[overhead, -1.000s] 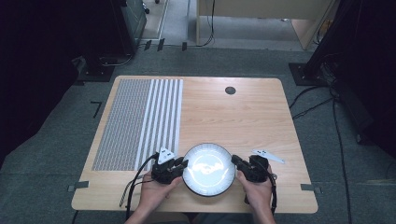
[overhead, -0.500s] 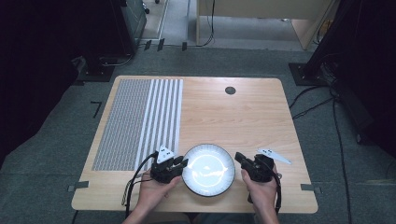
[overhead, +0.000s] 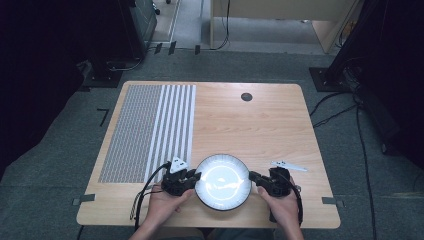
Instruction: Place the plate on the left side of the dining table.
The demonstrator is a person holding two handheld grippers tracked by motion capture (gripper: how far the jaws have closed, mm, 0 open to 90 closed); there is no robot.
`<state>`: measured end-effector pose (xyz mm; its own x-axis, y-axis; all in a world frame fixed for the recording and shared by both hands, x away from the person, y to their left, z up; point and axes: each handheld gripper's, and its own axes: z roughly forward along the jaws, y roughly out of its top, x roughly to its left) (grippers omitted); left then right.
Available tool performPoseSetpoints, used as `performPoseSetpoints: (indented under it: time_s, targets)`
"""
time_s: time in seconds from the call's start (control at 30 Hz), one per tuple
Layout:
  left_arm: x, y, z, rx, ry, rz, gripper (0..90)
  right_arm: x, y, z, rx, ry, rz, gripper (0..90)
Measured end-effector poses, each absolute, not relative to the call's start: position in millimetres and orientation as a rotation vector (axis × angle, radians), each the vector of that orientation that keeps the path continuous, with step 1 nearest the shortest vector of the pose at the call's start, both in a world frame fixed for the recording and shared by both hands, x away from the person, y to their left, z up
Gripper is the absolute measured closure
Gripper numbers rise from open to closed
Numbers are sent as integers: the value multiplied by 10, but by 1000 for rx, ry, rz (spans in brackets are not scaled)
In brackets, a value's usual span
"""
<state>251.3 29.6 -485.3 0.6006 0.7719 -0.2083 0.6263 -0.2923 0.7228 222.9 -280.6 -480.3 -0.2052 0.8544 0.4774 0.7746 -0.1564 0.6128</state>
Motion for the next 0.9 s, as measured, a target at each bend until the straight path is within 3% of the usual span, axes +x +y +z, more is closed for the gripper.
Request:
performPoseSetpoints:
  time_s: [0.57, 0.9]
  targets:
    - [2471, 268, -4864, 1974, 1143, 264, 751, 2226, -2757, -4867, 1959, 1882, 1383, 834]
    - [2485, 286, -4871, 1960, 1143, 245, 746, 2235, -2737, -4939, 2012, 1784, 1460, 865]
